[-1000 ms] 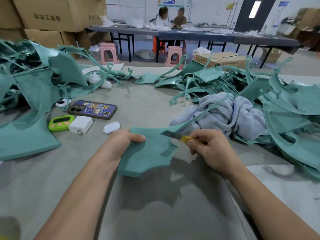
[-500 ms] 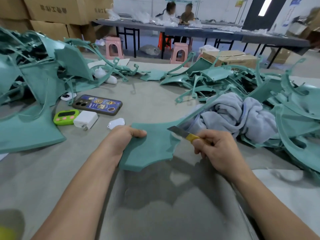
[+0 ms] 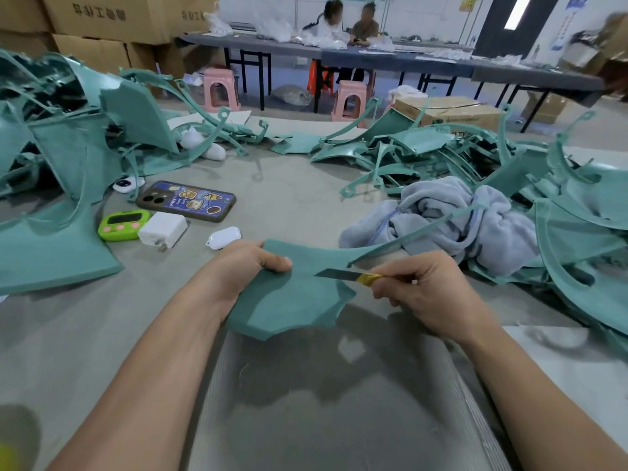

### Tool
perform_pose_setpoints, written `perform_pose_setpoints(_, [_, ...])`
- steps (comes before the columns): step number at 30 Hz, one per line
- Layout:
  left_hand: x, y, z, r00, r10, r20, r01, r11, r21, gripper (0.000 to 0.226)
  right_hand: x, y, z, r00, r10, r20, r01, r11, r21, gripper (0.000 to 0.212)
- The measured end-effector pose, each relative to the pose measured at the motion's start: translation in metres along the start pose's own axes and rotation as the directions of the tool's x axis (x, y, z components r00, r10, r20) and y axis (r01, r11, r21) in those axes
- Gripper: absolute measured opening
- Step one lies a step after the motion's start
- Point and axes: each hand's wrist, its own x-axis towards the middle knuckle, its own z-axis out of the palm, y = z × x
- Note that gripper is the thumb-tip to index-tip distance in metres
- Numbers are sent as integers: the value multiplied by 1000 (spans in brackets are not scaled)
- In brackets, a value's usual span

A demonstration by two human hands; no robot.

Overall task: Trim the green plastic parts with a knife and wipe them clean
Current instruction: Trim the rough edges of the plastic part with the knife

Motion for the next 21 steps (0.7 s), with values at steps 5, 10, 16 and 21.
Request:
perform_pose_setpoints(5, [-1,1,1,1000,-21,10,21,1000,6,17,-2,-1,-8,997,-14,80,17,999,-44,36])
perform_pose_setpoints(10, [-3,0,-1,999,-21,-24,21,1000,-3,17,0,-2,-3,989,23,147,-22,1000,-8,25])
perform_pose_setpoints(16, [-6,1,-1,988,-82,-132,63,988,-142,11,-1,-6,4,994,12,-113,12,979,205,29])
perform_pose_setpoints(21, [-4,0,-2,987,-63,-151,30,978,-208,48,-1,0,14,982,68,-176,-37,984,177,24])
